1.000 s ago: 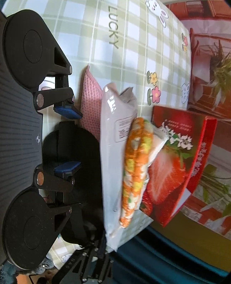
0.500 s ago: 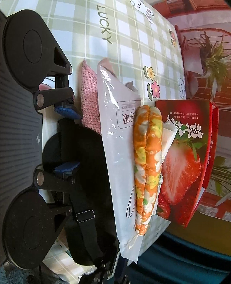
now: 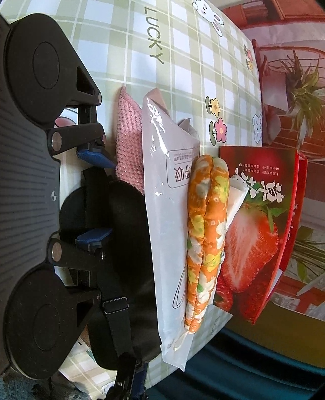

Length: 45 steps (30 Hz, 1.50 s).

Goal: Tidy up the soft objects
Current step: 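Close both grippers on the black fabric pouch in the pile, then lift the black pouch with both grippers and carry it over the box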

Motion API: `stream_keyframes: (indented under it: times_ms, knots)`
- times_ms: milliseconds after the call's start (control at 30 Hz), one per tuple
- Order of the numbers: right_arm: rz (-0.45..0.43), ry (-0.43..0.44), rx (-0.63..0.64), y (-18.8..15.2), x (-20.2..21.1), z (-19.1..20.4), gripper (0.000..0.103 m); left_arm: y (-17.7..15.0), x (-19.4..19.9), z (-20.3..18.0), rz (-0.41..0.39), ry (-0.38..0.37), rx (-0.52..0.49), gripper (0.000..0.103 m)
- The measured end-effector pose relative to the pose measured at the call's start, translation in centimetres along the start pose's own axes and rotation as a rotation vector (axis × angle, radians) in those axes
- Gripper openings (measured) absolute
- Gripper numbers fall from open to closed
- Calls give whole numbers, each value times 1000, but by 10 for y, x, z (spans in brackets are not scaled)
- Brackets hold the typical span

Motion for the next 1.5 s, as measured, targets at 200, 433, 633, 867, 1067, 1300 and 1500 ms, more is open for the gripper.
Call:
stream_keyframes:
  times_ms: [200,433,633,867,1067,1300,1500]
  knots:
    - [2,-5,-3,-1,-2,-2,15,-3,8,9,8,-41,69,57]
    - [16,-26,-4,-4,-7,-5,14,-7,18,23,12,-105,183,62]
    - [19,-29,-7,-5,-8,-5,14,-9,13,15,28,-165,219,64]
    - [17,-26,-10,-6,-9,-5,14,-12,6,10,39,-162,180,16]
    - [12,-27,1,-5,-8,-4,14,-2,25,10,-64,-115,122,5]
    - [-39,-20,39,7,8,3,9,16,62,6,-191,-96,84,4]
    - [-98,29,68,27,30,17,7,29,92,-10,-258,-127,44,3]
Point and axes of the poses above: each gripper's, at about its wrist camera, not at the fingertips, and x roughly against the way its jaws point, z to its left, y to its top, the point moved 8 cm from there along -x, roughly the way its jaws point, and after that the axes turned 1 degree about -z, right-handed, at the moved point
